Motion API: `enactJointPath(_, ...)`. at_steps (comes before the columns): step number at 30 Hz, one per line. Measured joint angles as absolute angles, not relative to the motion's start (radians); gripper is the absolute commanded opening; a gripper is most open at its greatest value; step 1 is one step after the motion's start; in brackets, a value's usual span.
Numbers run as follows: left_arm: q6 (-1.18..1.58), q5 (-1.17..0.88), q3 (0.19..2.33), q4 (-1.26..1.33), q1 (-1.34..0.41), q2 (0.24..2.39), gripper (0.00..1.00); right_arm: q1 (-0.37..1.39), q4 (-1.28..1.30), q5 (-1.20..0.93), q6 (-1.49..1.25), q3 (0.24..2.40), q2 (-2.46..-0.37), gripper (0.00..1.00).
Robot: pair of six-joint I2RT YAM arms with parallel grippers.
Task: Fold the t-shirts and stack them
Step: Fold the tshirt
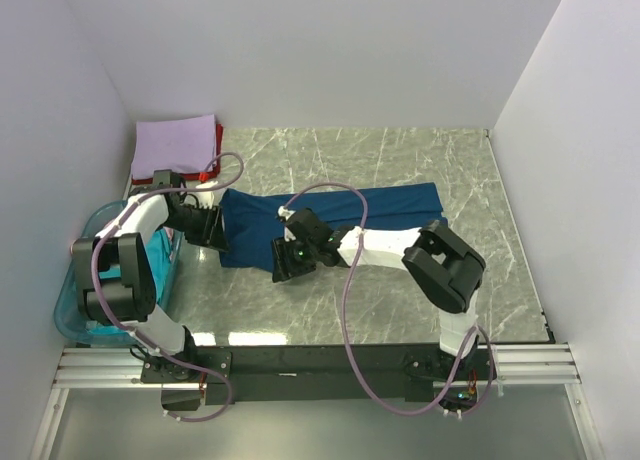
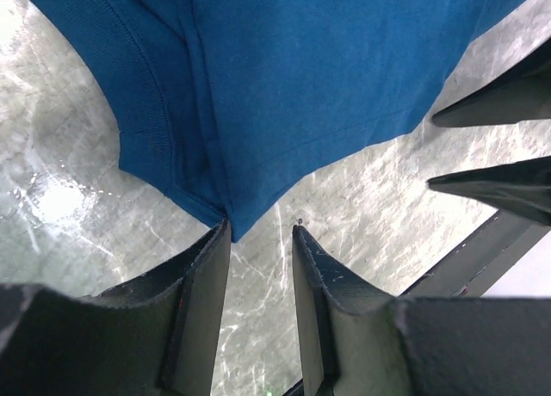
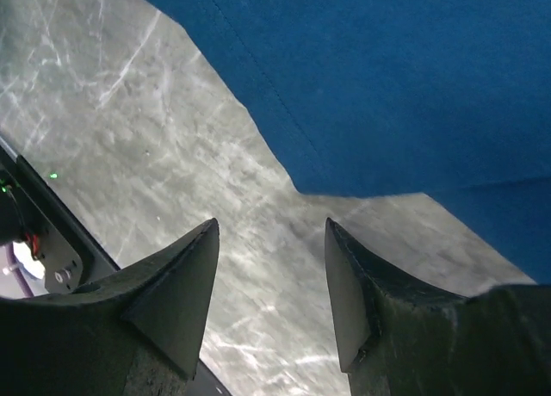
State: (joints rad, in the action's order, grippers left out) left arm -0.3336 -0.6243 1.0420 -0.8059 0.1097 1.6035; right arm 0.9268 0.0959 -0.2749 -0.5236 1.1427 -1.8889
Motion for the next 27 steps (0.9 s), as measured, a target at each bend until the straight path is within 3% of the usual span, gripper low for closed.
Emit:
enactJointPath(8,-0.334,-0.609,1.044,-0.813,0.11,1.58,0.41,0.936,0.088,-0.254,-0.579,1.217,-1.968,0.55)
enactJointPath(10,-0.334,-0.607,1.044,-0.814,0.11,1.578,0.41,0.936,0.082,-0.251,-0.589,1.227,-1.978,0.49)
enactJointPath(14,-0.335,-0.604,1.044,-0.818,0.11,1.571,0.4,0.936,0.078,-0.247,-0.604,1.231,-1.987,0.26)
enactJointPath(15,-0.335,-0.604,1.044,-0.82,0.11,1.57,0.4,0.936,0.08,-0.245,-0.604,1.23,-1.987,0.15)
enactJointPath(18,-0.335,-0.604,1.044,-0.82,0.11,1.57,0.4,0.935,0.082,-0.245,-0.602,1.23,-1.985,0.0)
enactJointPath(23,-0.335,-0.604,1.049,-0.821,0.11,1.57,0.39,0.931,0.084,-0.244,-0.598,1.225,-1.958,0.01)
enactJointPath(27,-0.335,-0.604,1.058,-0.822,0.109,1.57,0.39,0.93,0.11,-0.227,-0.607,1.223,-1.92,0.26)
